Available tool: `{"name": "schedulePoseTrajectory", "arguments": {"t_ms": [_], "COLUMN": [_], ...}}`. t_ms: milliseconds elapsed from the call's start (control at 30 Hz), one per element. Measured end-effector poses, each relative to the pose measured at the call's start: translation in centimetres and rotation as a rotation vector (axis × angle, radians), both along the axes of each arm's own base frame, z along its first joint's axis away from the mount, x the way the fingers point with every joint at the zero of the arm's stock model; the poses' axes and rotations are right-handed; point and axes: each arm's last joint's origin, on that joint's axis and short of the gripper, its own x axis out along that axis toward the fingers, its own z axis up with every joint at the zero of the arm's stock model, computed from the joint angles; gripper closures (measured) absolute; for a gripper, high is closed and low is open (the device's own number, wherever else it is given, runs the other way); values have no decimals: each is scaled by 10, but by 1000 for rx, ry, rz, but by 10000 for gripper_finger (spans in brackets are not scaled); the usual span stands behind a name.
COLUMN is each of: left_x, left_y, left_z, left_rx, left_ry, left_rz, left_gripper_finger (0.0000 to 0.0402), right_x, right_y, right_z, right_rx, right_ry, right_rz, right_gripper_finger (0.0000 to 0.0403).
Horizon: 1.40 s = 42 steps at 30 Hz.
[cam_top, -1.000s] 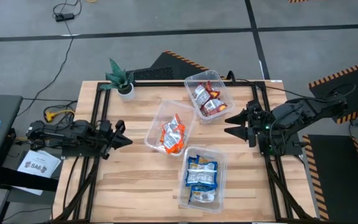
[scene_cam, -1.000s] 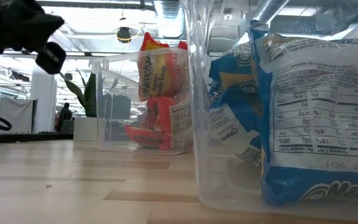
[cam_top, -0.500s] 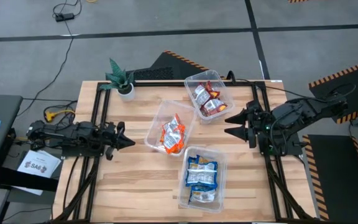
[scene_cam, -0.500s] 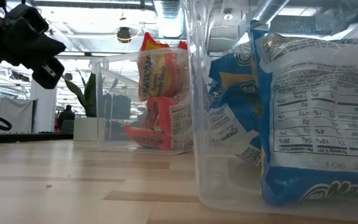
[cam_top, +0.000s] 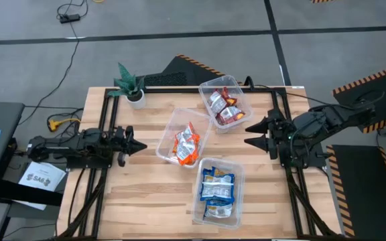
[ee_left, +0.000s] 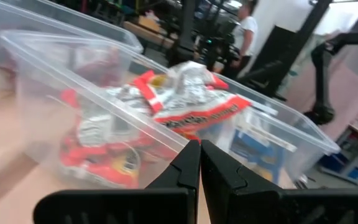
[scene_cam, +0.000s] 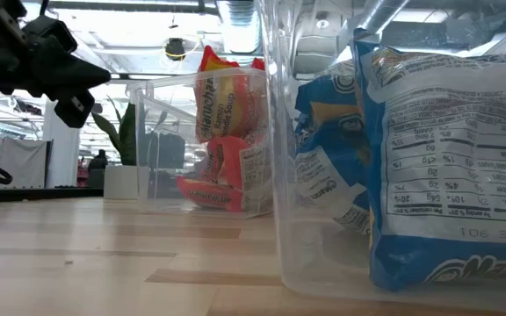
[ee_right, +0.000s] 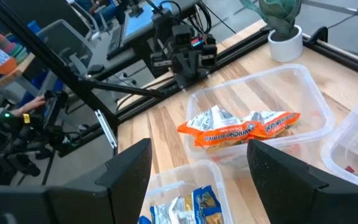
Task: Sort Maruchan noodles
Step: Return to Home Position
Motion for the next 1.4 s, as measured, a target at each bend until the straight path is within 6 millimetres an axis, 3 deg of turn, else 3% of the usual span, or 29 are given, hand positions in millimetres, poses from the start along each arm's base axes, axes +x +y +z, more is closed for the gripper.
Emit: {"name": "schedulePoseTrajectory", "arguments": {"t_ms": [500, 633, 767, 867, 933, 1133, 1400], "left_x": [0, 0, 0, 0, 0, 0, 0], "left_y": [2, 2, 2, 2, 2, 2, 2], "left_z": [-1, -1, -1, -1, -1, -1, -1], "left_rx": [0, 0, 0, 0, 0, 0, 0], "left_ry": [1, 1, 0, 0, 0, 1, 1], "left_rz": [22, 22, 22, 22, 22, 22, 22], "left_gripper_finger": [401, 401, 401, 401, 401, 401, 401], "right_x": [-14, -19, -28, -35, -37, -40, -43], "right_y": [-6, -8, -12, -15, -16, -17, -22], "right_z": [5, 5, 2, -9, -19, -56, -95], "right_rx": [-96, -123, -138, -130, -113, -36, -12], "right_ry": [-21, -23, -6, -29, -65, -222, -289], "right_rz": [35, 39, 21, 15, 11, -3, -38], "right_gripper_finger": [129, 182, 279, 363, 389, 388, 393]}}
